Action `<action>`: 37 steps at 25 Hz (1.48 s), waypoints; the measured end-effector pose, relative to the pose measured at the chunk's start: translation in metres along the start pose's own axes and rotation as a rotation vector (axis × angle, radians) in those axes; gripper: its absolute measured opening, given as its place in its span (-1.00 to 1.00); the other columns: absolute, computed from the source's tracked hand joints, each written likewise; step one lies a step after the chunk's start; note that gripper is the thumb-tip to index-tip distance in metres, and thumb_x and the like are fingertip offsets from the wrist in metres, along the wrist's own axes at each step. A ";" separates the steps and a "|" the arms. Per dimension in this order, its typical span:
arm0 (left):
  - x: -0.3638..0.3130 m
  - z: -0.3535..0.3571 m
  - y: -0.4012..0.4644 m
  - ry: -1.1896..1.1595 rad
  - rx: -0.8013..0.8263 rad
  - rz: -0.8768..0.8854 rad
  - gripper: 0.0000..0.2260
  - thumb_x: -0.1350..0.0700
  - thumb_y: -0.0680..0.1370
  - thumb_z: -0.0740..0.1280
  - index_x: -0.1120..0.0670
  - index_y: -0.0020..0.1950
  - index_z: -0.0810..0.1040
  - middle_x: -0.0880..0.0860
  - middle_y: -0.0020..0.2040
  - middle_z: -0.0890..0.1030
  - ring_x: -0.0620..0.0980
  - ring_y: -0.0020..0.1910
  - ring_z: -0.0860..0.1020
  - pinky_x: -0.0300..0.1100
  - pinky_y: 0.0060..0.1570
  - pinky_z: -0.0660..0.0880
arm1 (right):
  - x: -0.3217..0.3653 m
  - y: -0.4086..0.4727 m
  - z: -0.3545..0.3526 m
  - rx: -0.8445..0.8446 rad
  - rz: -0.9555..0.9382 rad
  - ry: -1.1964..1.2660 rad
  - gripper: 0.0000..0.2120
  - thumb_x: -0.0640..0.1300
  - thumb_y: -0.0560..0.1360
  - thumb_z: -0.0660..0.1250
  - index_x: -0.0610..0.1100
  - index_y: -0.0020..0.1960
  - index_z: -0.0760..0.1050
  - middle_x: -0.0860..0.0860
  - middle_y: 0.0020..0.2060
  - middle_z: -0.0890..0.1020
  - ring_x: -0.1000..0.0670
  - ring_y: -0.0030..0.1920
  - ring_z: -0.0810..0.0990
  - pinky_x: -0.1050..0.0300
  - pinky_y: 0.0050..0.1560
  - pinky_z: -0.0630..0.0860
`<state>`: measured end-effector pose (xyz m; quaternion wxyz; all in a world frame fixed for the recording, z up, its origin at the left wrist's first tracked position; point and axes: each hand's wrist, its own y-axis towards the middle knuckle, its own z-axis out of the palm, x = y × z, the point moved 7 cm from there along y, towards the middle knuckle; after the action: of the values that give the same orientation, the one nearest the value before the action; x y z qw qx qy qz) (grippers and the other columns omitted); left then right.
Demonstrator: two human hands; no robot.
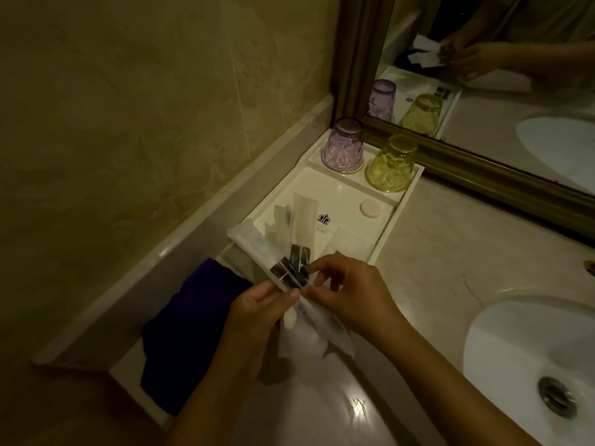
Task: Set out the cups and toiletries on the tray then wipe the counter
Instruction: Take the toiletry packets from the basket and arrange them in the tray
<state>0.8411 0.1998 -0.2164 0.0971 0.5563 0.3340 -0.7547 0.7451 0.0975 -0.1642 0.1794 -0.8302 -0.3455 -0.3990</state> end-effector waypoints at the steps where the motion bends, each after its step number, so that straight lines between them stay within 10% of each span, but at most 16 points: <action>1: -0.001 -0.001 0.001 -0.009 0.016 -0.005 -0.83 0.24 0.47 0.33 0.02 -0.08 0.66 0.03 -0.12 0.72 -0.04 -0.11 0.67 -0.20 -0.19 0.56 | -0.002 0.002 0.002 0.026 0.026 0.006 -0.80 -0.04 0.38 0.44 0.02 -0.01 0.55 0.20 -0.31 0.52 0.19 -0.30 0.51 0.38 -0.26 0.46; 11: -0.006 -0.014 0.004 0.140 -0.005 0.074 -0.84 0.26 0.47 0.34 0.00 -0.17 0.62 -0.14 -0.29 0.69 -0.24 -0.24 0.62 -0.43 -0.29 0.51 | -0.014 0.005 0.013 0.086 0.220 0.270 -0.91 -0.13 0.45 0.36 -0.03 -0.22 0.59 0.01 -0.30 0.65 0.05 -0.28 0.61 0.30 -0.27 0.52; 17: -0.001 -0.024 0.004 0.133 0.057 0.048 -0.82 0.23 0.48 0.34 -0.01 0.00 0.60 -0.15 -0.17 0.70 -0.18 -0.11 0.64 -0.35 -0.18 0.54 | -0.007 0.001 0.020 0.403 0.360 0.451 -0.84 -0.25 0.37 0.42 -0.01 -0.28 0.62 0.11 -0.41 0.67 0.17 -0.32 0.63 0.33 -0.25 0.54; 22: 0.003 -0.049 0.006 0.060 -0.114 -0.051 -0.75 0.26 0.42 0.39 -0.11 -0.08 0.62 -0.13 -0.24 0.70 -0.15 -0.22 0.65 -0.30 -0.35 0.54 | -0.022 0.036 -0.025 -0.155 0.354 0.702 -0.83 -0.33 0.39 0.37 -0.10 -0.30 0.58 -0.03 -0.36 0.61 -0.03 -0.30 0.54 0.10 -0.28 0.49; 29: -0.002 -0.059 -0.003 -0.037 -0.159 -0.043 -0.74 0.27 0.43 0.37 -0.13 -0.13 0.57 -0.19 -0.30 0.69 -0.20 -0.24 0.65 -0.28 -0.36 0.54 | -0.057 0.103 0.012 -0.245 0.514 0.338 -0.89 -0.13 0.38 0.44 -0.13 -0.17 0.54 -0.07 -0.21 0.62 -0.03 -0.22 0.61 0.08 -0.18 0.56; 32: -0.004 -0.061 -0.004 -0.036 -0.164 -0.044 -0.77 0.25 0.43 0.37 -0.11 -0.12 0.58 -0.18 -0.31 0.69 -0.17 -0.26 0.64 -0.30 -0.40 0.54 | -0.053 0.114 0.003 -0.352 0.358 -0.160 -0.57 0.08 0.36 0.41 -0.11 0.13 0.45 -0.11 0.00 0.61 -0.14 0.00 0.57 -0.05 -0.06 0.52; 37: -0.004 -0.055 -0.003 -0.096 -0.146 -0.062 -0.80 0.28 0.43 0.35 0.00 -0.07 0.61 -0.07 -0.26 0.71 -0.12 -0.26 0.66 -0.28 -0.39 0.55 | -0.051 0.123 0.024 0.013 -0.039 -0.661 -0.11 0.45 0.35 0.07 -0.04 0.49 -0.05 -0.04 0.52 0.03 -0.07 0.51 -0.05 -0.29 0.41 -0.14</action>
<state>0.8835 0.2352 -0.2205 0.1301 0.5003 0.4001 -0.7567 0.8235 0.0033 -0.2221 0.0553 -0.9068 -0.4035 -0.1089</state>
